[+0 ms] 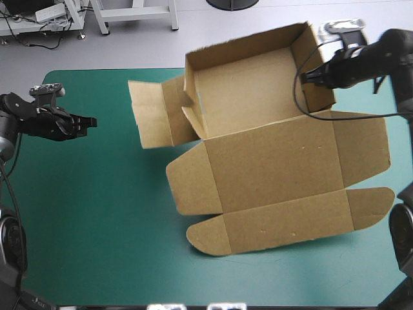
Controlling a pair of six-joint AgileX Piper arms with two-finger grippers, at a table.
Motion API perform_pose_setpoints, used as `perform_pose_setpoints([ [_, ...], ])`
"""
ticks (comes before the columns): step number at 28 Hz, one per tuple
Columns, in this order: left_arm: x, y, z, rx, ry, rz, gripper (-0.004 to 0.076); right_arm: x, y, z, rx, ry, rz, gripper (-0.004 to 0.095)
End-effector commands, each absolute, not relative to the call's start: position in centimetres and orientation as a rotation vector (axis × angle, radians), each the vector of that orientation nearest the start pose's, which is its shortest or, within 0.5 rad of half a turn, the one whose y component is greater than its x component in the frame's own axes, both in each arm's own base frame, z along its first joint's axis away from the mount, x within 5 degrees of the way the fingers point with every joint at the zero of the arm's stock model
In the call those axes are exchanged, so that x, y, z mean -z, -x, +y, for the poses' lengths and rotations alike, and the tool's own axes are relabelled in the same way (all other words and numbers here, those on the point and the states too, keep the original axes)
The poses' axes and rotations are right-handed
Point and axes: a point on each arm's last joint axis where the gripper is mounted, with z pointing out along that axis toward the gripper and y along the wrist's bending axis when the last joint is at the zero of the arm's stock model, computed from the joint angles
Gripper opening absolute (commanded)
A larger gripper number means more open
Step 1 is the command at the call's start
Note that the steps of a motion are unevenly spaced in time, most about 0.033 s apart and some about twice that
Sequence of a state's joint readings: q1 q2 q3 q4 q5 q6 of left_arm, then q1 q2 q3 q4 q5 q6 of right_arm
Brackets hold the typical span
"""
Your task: Fold the box
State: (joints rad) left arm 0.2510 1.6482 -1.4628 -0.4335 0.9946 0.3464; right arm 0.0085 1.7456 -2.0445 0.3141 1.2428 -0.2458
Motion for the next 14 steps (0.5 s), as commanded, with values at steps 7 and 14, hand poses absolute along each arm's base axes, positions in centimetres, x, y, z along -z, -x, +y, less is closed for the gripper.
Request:
perform_pose_setpoints([
  [7, -33.9, -37.6, 2.5, 0.885, -0.037, 2.228, 0.0000, -53.9, -28.2, 1.2, -0.534, 0.335, 1.981, -0.0024],
  [14, -35.4, -37.3, -1.3, 1.038, -0.187, 2.124, -0.0006, -54.0, -28.0, 1.4, -0.552, 0.335, 1.974, -0.0023],
])
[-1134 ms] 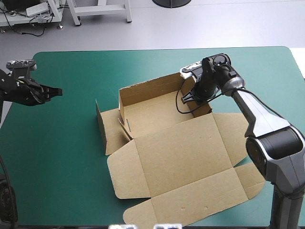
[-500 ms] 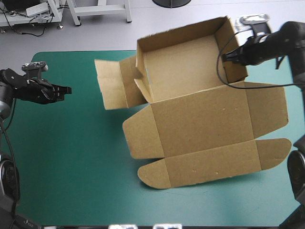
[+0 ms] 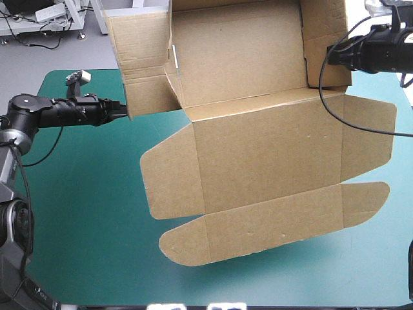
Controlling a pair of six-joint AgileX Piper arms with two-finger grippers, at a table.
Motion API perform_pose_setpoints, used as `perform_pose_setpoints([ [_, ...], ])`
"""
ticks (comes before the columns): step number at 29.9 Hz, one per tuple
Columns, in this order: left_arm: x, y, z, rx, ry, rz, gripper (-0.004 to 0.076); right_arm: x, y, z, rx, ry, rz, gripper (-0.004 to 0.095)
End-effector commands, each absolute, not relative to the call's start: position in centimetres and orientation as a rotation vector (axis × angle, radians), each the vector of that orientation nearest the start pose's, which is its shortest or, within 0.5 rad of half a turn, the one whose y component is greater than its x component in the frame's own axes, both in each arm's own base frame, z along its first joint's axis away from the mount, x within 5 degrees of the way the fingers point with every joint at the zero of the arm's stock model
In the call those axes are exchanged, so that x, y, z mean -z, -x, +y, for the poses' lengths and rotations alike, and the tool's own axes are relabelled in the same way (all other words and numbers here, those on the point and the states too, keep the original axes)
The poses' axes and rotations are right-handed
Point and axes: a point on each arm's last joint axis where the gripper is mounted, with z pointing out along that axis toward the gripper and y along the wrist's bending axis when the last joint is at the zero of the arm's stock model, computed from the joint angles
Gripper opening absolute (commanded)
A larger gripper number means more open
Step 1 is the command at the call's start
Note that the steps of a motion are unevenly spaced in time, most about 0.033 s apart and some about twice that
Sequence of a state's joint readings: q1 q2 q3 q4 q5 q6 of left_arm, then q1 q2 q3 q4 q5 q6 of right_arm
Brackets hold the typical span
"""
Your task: Fold the box
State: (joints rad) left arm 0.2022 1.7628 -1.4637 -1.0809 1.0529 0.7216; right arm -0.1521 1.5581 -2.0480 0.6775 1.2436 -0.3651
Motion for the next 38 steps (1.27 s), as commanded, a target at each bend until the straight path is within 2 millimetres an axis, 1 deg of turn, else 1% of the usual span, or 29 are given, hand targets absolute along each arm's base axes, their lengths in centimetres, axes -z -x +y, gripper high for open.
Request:
perform_pose_setpoints([
  [1, -35.7, -37.3, -2.0, 1.051, -0.205, 2.104, -0.0006, -53.9, -28.1, 1.3, -0.538, 0.334, 1.980, -0.0023],
  [4, -36.7, -36.8, -4.1, 1.154, -0.264, 2.041, -0.0006, -53.6, -28.4, 1.1, -0.526, 0.325, 1.994, -0.0023],
  [7, -37.5, -36.2, -5.6, 1.220, -0.333, 2.016, -0.0006, -53.3, -28.9, 1.1, -0.536, 0.322, 2.003, -0.0024],
  [11, -38.5, -35.5, -6.9, 1.327, -0.383, 1.954, -0.0006, -52.8, -29.6, 1.0, -0.545, 0.320, 2.017, -0.0023],
  [15, -39.8, -34.8, -7.3, 1.404, -0.399, 1.877, -0.0006, -52.2, -30.3, 0.7, -0.531, 0.312, 2.041, -0.0023],
  [19, -41.0, -34.0, -7.3, 1.409, -0.426, 1.839, -0.0006, -50.9, -31.1, 0.6, -0.541, 0.299, 2.088, -0.0023],
  [23, -41.6, -33.6, -7.4, 1.453, -0.437, 1.804, -0.0006, -48.9, -31.8, 0.5, -0.572, 0.290, 2.150, -0.0023],
  [26, -42.0, -33.2, -7.6, 1.493, -0.457, 1.780, -0.0006, -47.8, -32.2, 0.5, -0.590, 0.278, 2.170, -0.0023],
  [29, -42.4, -33.0, -7.6, 1.512, -0.441, 1.772, -0.0006, -47.0, -32.4, 0.4, -0.598, 0.275, 2.191, -0.0023],
  [38, -44.5, -31.0, -7.6, 1.489, -0.478, 1.722, -0.0006, -47.0, -32.7, 0.3, -0.587, 0.257, 2.175, -0.0023],
])
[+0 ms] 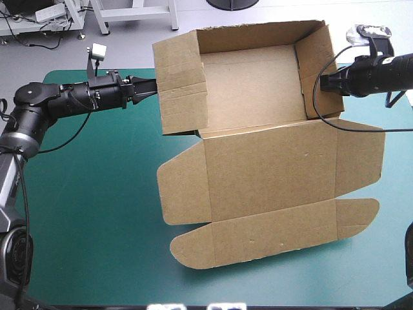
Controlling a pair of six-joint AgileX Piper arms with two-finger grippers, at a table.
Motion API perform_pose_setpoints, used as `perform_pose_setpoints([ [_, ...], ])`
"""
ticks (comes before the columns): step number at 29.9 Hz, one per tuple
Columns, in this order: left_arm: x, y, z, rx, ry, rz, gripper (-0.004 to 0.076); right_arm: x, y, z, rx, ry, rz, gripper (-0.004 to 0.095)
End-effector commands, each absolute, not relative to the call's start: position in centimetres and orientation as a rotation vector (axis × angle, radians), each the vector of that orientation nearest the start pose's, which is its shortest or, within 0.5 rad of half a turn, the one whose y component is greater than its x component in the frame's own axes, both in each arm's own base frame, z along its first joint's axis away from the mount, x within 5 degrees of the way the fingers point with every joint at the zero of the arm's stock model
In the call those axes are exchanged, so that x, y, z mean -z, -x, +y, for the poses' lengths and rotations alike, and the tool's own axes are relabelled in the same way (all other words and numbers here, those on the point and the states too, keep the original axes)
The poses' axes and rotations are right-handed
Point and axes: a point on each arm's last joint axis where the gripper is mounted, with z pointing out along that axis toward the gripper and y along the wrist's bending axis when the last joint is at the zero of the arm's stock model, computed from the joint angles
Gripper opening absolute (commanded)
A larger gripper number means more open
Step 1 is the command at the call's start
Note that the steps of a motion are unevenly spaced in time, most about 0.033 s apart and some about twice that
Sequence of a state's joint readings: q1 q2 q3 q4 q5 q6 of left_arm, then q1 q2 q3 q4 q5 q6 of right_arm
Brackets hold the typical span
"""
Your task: Fold the box
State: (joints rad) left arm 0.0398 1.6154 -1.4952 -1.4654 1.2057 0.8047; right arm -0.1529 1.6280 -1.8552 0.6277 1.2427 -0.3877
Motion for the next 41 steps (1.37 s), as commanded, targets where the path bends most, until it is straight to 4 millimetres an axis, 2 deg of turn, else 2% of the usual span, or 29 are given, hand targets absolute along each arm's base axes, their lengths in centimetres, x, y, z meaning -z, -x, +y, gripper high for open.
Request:
perform_pose_setpoints([
  [1, -44.8, -30.7, -7.6, 1.488, -0.480, 1.717, -0.0006, -47.0, -32.7, 0.3, -0.585, 0.254, 2.172, -0.0023],
  [8, -45.6, -29.4, -8.1, 1.494, -0.487, 1.747, -0.0006, -47.0, -32.8, 0.6, -0.579, 0.263, 2.169, -0.0023],
  [14, -46.0, -28.3, -9.7, 1.508, -0.553, 1.755, -0.0004, -45.9, -33.6, 2.3, -0.580, 0.320, 2.207, -0.0022],
  [17, -45.8, -28.2, -9.7, 1.484, -0.563, 1.777, 0.0005, -45.5, -33.9, 3.2, -0.581, 0.344, 2.227, -0.0023],
  [21, -45.7, -28.3, -9.7, 1.481, -0.553, 1.797, 0.0069, -45.1, -34.2, 4.1, -0.579, 0.376, 2.240, -0.0022],
  [26, -45.7, -28.3, -9.7, 1.480, -0.552, 1.801, 0.0214, -44.5, -34.7, 4.6, -0.586, 0.385, 2.254, -0.0021],
  [28, -45.7, -28.3, -9.7, 1.471, -0.564, 1.790, 0.0230, -44.4, -34.8, 4.6, -0.587, 0.384, 2.256, -0.0021],
  [32, -45.7, -28.3, -9.7, 1.442, -0.600, 1.767, 0.0188, -44.3, -34.9, 4.5, -0.578, 0.382, 2.257, -0.0021],
  [37, -46.5, -28.2, -9.7, 1.498, -0.591, 1.680, -0.0001, -44.2, -35.0, 4.1, -0.515, 0.374, 2.271, -0.0021],
  [41, -48.2, -27.3, -9.6, 1.528, -0.604, 1.521, -0.0003, -44.1, -35.2, 3.8, -0.474, 0.360, 2.269, -0.0022],
])
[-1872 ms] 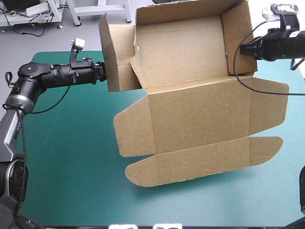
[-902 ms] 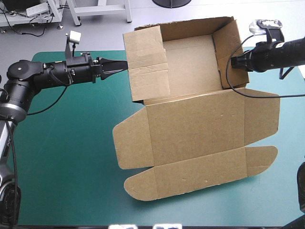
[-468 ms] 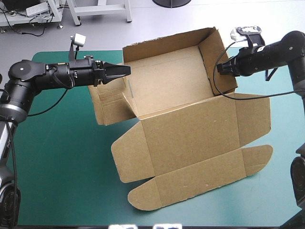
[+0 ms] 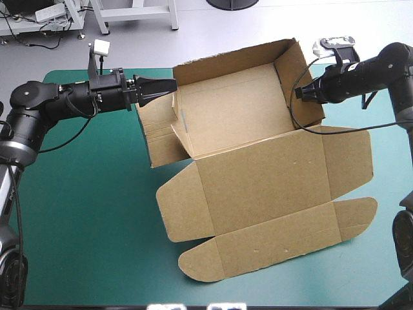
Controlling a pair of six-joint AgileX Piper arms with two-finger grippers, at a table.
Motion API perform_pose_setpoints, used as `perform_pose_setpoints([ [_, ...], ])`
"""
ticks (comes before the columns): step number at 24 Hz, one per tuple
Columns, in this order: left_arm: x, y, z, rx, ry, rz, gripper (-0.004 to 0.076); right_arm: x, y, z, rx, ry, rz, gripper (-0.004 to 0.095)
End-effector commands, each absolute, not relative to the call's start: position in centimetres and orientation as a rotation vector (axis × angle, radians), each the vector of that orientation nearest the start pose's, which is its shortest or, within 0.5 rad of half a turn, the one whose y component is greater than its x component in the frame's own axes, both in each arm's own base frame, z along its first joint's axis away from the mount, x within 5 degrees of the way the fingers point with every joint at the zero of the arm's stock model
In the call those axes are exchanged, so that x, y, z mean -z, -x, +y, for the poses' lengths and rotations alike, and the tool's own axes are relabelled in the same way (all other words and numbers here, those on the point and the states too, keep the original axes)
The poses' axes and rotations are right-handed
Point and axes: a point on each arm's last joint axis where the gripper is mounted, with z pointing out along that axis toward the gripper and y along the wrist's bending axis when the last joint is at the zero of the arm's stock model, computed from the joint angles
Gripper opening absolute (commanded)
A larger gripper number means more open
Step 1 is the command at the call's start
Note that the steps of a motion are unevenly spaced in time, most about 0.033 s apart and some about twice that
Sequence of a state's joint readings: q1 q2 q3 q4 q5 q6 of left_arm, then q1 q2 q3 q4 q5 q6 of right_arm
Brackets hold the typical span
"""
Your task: Fold the box
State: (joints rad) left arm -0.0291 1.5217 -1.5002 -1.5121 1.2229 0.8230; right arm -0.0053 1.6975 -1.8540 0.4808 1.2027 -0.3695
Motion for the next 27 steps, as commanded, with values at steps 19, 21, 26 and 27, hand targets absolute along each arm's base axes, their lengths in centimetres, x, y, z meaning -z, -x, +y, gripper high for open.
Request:
perform_pose_setpoints([
  [19, -54.2, -28.8, -3.1, 0.228, -0.346, 1.929, -0.0005, -45.3, -35.4, -2.7, -0.576, 0.122, 2.143, -0.0023],
  [21, -52.9, -30.8, -1.6, 0.275, -0.279, 1.974, -0.0005, -45.4, -35.1, -3.2, -0.613, 0.124, 2.144, -0.0023],
  [26, -46.6, -35.1, 1.7, 0.665, -0.214, 2.017, -0.0006, -46.1, -34.8, -2.4, -0.714, 0.177, 2.092, -0.0023],
  [27, -45.2, -35.6, 1.5, 0.745, -0.224, 2.010, -0.0006, -46.4, -34.7, -2.2, -0.753, 0.191, 2.072, -0.0023],
])
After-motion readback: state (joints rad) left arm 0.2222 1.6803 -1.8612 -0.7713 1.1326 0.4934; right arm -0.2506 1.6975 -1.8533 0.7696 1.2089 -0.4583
